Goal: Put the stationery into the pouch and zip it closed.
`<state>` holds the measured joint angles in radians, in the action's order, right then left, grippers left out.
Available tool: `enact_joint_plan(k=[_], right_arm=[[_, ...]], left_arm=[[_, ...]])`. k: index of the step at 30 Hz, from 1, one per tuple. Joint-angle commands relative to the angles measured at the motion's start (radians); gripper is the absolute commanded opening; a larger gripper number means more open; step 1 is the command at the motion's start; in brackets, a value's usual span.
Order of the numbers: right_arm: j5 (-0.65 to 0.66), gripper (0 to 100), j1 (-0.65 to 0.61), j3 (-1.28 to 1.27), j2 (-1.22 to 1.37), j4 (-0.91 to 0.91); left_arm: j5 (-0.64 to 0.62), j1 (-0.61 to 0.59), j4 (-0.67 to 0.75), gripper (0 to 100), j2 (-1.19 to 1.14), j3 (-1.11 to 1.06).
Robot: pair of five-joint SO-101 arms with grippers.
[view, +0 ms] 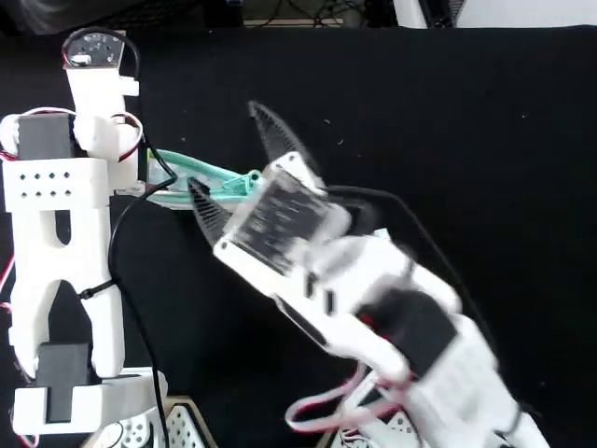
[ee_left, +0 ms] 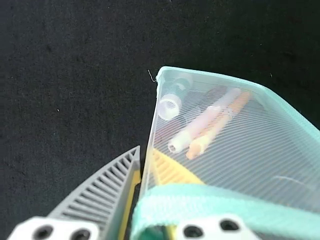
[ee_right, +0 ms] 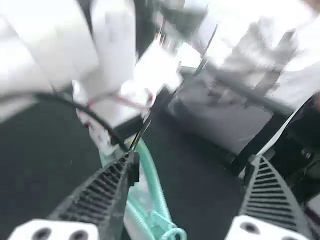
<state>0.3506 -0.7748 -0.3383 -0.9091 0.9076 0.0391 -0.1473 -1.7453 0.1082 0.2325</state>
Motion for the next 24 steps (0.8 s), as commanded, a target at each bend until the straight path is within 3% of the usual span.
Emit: enact_joint_plan(k=[1,4,6,13,20,24], right_arm=[[0.005,24.0,0.123,0.157,-0.074,0.101],[-0.055,11.7,0.282,0.185,-0.076,0.265],[-0.095,8.6,0.371,0.151,-0.053,0.354],[-0.1,25.6,0.669,-0.107,0.213,0.457],[-0.005,19.4,0.732,-0.082,0.644,0.423],[-0.002,21.6,0.798,0.021,0.888,0.419]], left_arm=[[0.006,-0.028,0.009,3,-0.011,-0.005],[0.006,-0.028,0.009,3,-0.011,-0.005],[0.008,-0.028,0.009,3,-0.012,-0.005],[0.009,-0.028,0.009,3,-0.012,-0.005],[0.009,-0.03,0.009,3,-0.012,-0.005],[0.011,-0.03,0.009,3,-0.012,-0.022]])
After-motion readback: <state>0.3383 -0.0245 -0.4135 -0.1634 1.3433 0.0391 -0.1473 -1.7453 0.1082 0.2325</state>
